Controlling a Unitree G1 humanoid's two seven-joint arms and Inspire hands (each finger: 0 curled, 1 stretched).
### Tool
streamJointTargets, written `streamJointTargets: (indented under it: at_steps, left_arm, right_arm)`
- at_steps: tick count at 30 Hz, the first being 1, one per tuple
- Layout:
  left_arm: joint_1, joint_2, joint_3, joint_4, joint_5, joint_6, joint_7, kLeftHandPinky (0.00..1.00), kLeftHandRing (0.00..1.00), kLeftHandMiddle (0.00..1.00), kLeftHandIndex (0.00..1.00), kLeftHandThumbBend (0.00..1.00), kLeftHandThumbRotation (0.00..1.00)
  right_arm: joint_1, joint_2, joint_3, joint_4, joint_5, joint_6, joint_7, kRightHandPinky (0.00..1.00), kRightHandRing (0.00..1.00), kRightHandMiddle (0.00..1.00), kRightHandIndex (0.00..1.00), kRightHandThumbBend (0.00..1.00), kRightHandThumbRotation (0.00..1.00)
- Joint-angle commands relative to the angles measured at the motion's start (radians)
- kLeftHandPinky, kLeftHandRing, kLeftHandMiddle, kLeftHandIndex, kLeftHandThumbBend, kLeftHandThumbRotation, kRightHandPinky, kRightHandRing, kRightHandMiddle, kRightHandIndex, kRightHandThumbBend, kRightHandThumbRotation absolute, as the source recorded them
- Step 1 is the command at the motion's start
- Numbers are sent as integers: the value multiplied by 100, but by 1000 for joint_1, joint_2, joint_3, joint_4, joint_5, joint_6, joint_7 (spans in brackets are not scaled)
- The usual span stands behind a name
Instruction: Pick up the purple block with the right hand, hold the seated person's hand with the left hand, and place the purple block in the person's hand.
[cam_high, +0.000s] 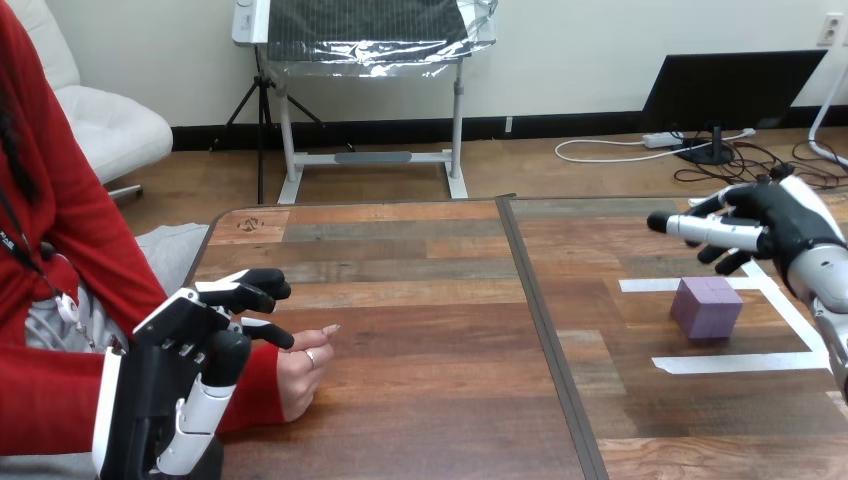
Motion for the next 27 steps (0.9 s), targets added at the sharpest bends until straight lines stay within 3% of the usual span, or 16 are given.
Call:
streamJointTargets:
  at_steps: [1, 12, 15, 22, 27]
  left_arm:
    - [85, -20, -17, 10, -21, 1, -13, 46, 68, 67, 50, 85, 60]
    - [85, -24, -14, 7, -16, 3, -7, 47, 68, 67, 50, 86, 59]
    - [85, -25, -14, 5, -15, 4, -5, 47, 68, 67, 50, 87, 59]
    - [84, -27, -12, 5, -9, 2, 0, 46, 67, 66, 49, 87, 58]
    - [85, -25, -12, 6, -5, 1, 2, 45, 67, 66, 49, 87, 58]
  right_arm:
    - [-88, -10, -11, -43, 6, -38, -40, 40, 48, 53, 53, 86, 35]
    - [-77, -21, 38, -33, -62, -33, -41, 57, 67, 70, 71, 89, 35]
    - [-75, -22, 46, -31, -76, -29, -39, 64, 74, 76, 77, 92, 39]
    - [-67, -26, 108, -24, -153, 1, -54, 74, 85, 88, 87, 98, 51]
    - [-57, -27, 138, -21, -193, -4, -65, 78, 90, 92, 91, 100, 55]
